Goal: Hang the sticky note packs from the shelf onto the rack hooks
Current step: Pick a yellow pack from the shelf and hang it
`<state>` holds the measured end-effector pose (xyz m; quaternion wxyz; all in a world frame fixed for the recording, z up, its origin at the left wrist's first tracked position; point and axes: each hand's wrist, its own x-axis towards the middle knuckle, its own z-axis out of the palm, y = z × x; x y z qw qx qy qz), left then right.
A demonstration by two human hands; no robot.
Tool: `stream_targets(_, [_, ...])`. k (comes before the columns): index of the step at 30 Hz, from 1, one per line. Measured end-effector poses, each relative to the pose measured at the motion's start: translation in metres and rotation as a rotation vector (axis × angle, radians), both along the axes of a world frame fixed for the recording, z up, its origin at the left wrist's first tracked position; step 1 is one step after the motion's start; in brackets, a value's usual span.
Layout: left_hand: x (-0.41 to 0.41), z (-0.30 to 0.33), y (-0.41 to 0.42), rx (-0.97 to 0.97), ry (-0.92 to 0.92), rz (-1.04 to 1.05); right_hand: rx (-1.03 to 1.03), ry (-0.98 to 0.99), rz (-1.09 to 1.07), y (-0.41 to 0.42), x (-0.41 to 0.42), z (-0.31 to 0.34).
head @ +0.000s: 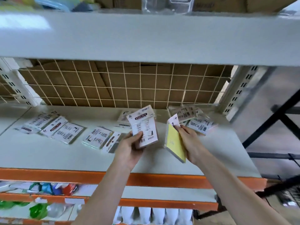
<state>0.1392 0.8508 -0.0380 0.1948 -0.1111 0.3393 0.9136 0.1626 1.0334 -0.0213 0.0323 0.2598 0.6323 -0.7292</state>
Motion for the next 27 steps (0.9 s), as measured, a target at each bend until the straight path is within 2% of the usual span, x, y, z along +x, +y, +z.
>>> stream_targets(5, [0.020,0.005,0.057,0.045,-0.010,-0.204,0.040,0.130,0.059,0.022,0.026,0.014])
stream_targets(8, [0.035,0.011,0.086,-0.092,-0.016,-0.295,0.063,0.171,0.058,0.043,0.043,0.023])
stream_targets(12, [0.054,0.016,0.115,-0.293,0.075,-0.387,0.054,0.221,0.052,0.073,0.068,0.035])
stream_targets(16, [0.077,0.033,0.140,-0.331,0.096,-0.436,-0.014,0.257,-0.034,0.107,0.098,0.045])
stream_targets(20, [0.104,0.049,0.169,-0.317,0.112,-0.537,0.052,0.287,0.023,0.139,0.131,0.051])
stream_targets(23, [0.127,0.059,0.193,-0.290,0.126,-0.642,0.205,0.335,0.079,0.158,0.154,0.055])
stream_targets(27, [0.158,0.075,0.222,-0.285,0.131,-0.780,0.225,0.368,0.108,0.185,0.182,0.063])
